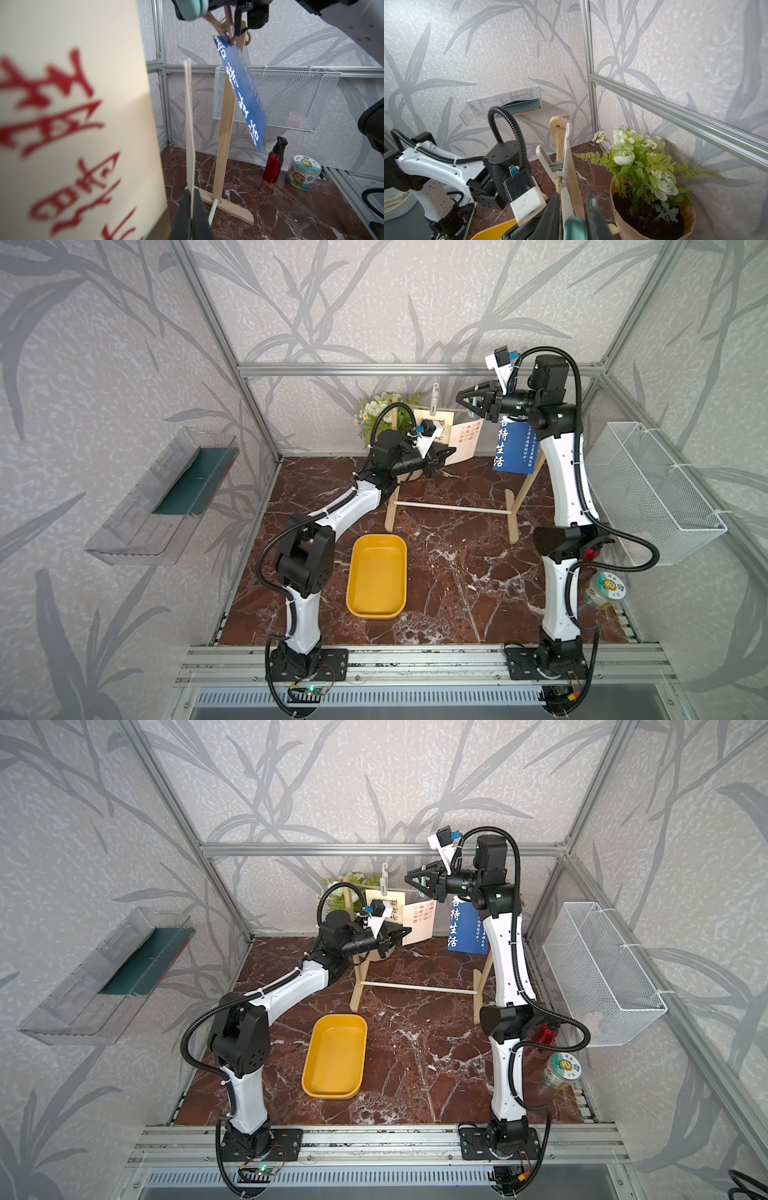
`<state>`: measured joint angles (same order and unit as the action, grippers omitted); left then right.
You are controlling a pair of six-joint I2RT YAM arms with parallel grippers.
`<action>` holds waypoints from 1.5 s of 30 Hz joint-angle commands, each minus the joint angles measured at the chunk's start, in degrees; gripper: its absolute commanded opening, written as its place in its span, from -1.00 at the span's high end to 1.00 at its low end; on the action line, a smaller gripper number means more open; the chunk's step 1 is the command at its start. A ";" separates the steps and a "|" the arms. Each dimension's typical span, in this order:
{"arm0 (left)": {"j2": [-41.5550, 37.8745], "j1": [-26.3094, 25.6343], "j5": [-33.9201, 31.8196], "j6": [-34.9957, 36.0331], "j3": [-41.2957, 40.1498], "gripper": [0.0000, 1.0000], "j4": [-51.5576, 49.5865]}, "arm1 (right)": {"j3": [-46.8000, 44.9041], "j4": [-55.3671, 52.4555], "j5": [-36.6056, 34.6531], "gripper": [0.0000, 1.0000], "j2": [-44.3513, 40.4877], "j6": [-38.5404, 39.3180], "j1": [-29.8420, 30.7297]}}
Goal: Remove the postcards from the strings
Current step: Place the postcard at the center of the board.
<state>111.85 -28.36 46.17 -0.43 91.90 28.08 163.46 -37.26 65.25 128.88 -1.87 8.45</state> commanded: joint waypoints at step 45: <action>-23.54 -2.85 -11.51 -12.60 -35.85 1.00 4.67 | -3.06 -6.75 -13.71 1.00 -7.50 8.75 2.63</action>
<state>92.14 -30.33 37.43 -8.01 59.07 34.13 160.42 -44.01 51.44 124.25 6.15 10.83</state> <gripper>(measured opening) 0.046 0.158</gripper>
